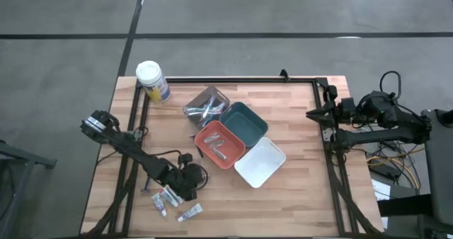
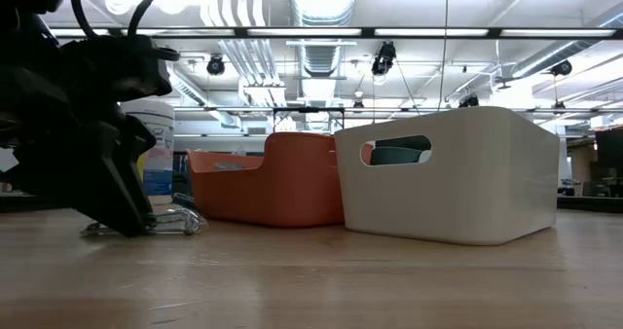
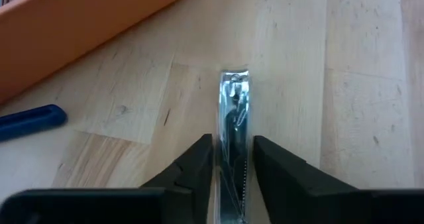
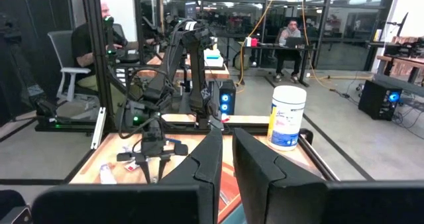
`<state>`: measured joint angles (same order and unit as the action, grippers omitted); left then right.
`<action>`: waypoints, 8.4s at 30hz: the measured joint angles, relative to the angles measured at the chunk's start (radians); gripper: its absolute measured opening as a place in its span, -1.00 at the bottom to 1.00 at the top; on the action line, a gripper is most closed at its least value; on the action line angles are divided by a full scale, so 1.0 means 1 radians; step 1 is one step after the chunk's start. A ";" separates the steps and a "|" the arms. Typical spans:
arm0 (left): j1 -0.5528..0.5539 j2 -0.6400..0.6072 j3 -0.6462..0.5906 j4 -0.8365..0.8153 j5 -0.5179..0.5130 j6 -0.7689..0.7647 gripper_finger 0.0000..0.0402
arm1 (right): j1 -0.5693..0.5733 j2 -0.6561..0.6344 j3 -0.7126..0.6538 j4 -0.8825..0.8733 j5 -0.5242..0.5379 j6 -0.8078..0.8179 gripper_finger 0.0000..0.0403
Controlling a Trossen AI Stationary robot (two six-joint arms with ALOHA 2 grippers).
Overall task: Pick & Place Travel size toiletries
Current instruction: Put the nail cutter into the orange bin, then put the white toothpaste into the blue bin
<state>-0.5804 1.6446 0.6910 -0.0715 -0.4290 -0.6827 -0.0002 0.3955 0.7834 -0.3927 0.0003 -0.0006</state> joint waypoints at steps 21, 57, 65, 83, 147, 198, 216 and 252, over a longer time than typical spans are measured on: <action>0.002 -0.043 0.055 0.015 0.000 0.072 -0.72 | 0.000 0.000 0.000 0.000 0.000 -0.002 -0.83; 0.106 -0.237 0.195 0.099 -0.124 0.592 -0.72 | 0.000 0.000 0.000 0.000 0.000 0.000 -0.83; 0.191 -0.320 0.122 0.113 -0.149 0.565 -0.72 | 0.000 0.000 0.000 0.000 0.000 -0.001 -0.83; 0.409 -0.337 -0.031 0.236 -0.120 0.453 -0.72 | 0.000 0.000 0.000 0.000 0.000 -0.002 -0.83; 0.334 -0.196 0.048 0.346 0.071 0.535 -0.30 | 0.000 0.000 0.000 0.000 0.000 -0.001 -0.83; -0.234 -0.029 0.173 -0.042 0.259 -0.174 -0.30 | 0.000 0.000 0.000 0.000 0.000 0.000 -0.83; -0.246 0.060 0.177 -0.122 0.242 -0.280 -0.32 | 0.000 0.000 0.000 0.000 0.000 0.000 -0.83; -0.205 -0.305 0.172 -0.060 -0.424 0.184 -0.96 | 0.000 0.000 0.000 0.000 0.000 -0.001 -0.83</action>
<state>-0.7858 1.3401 0.8631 -0.1312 -0.8528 -0.4988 -0.0002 0.3954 0.7834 -0.3927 0.0002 -0.0021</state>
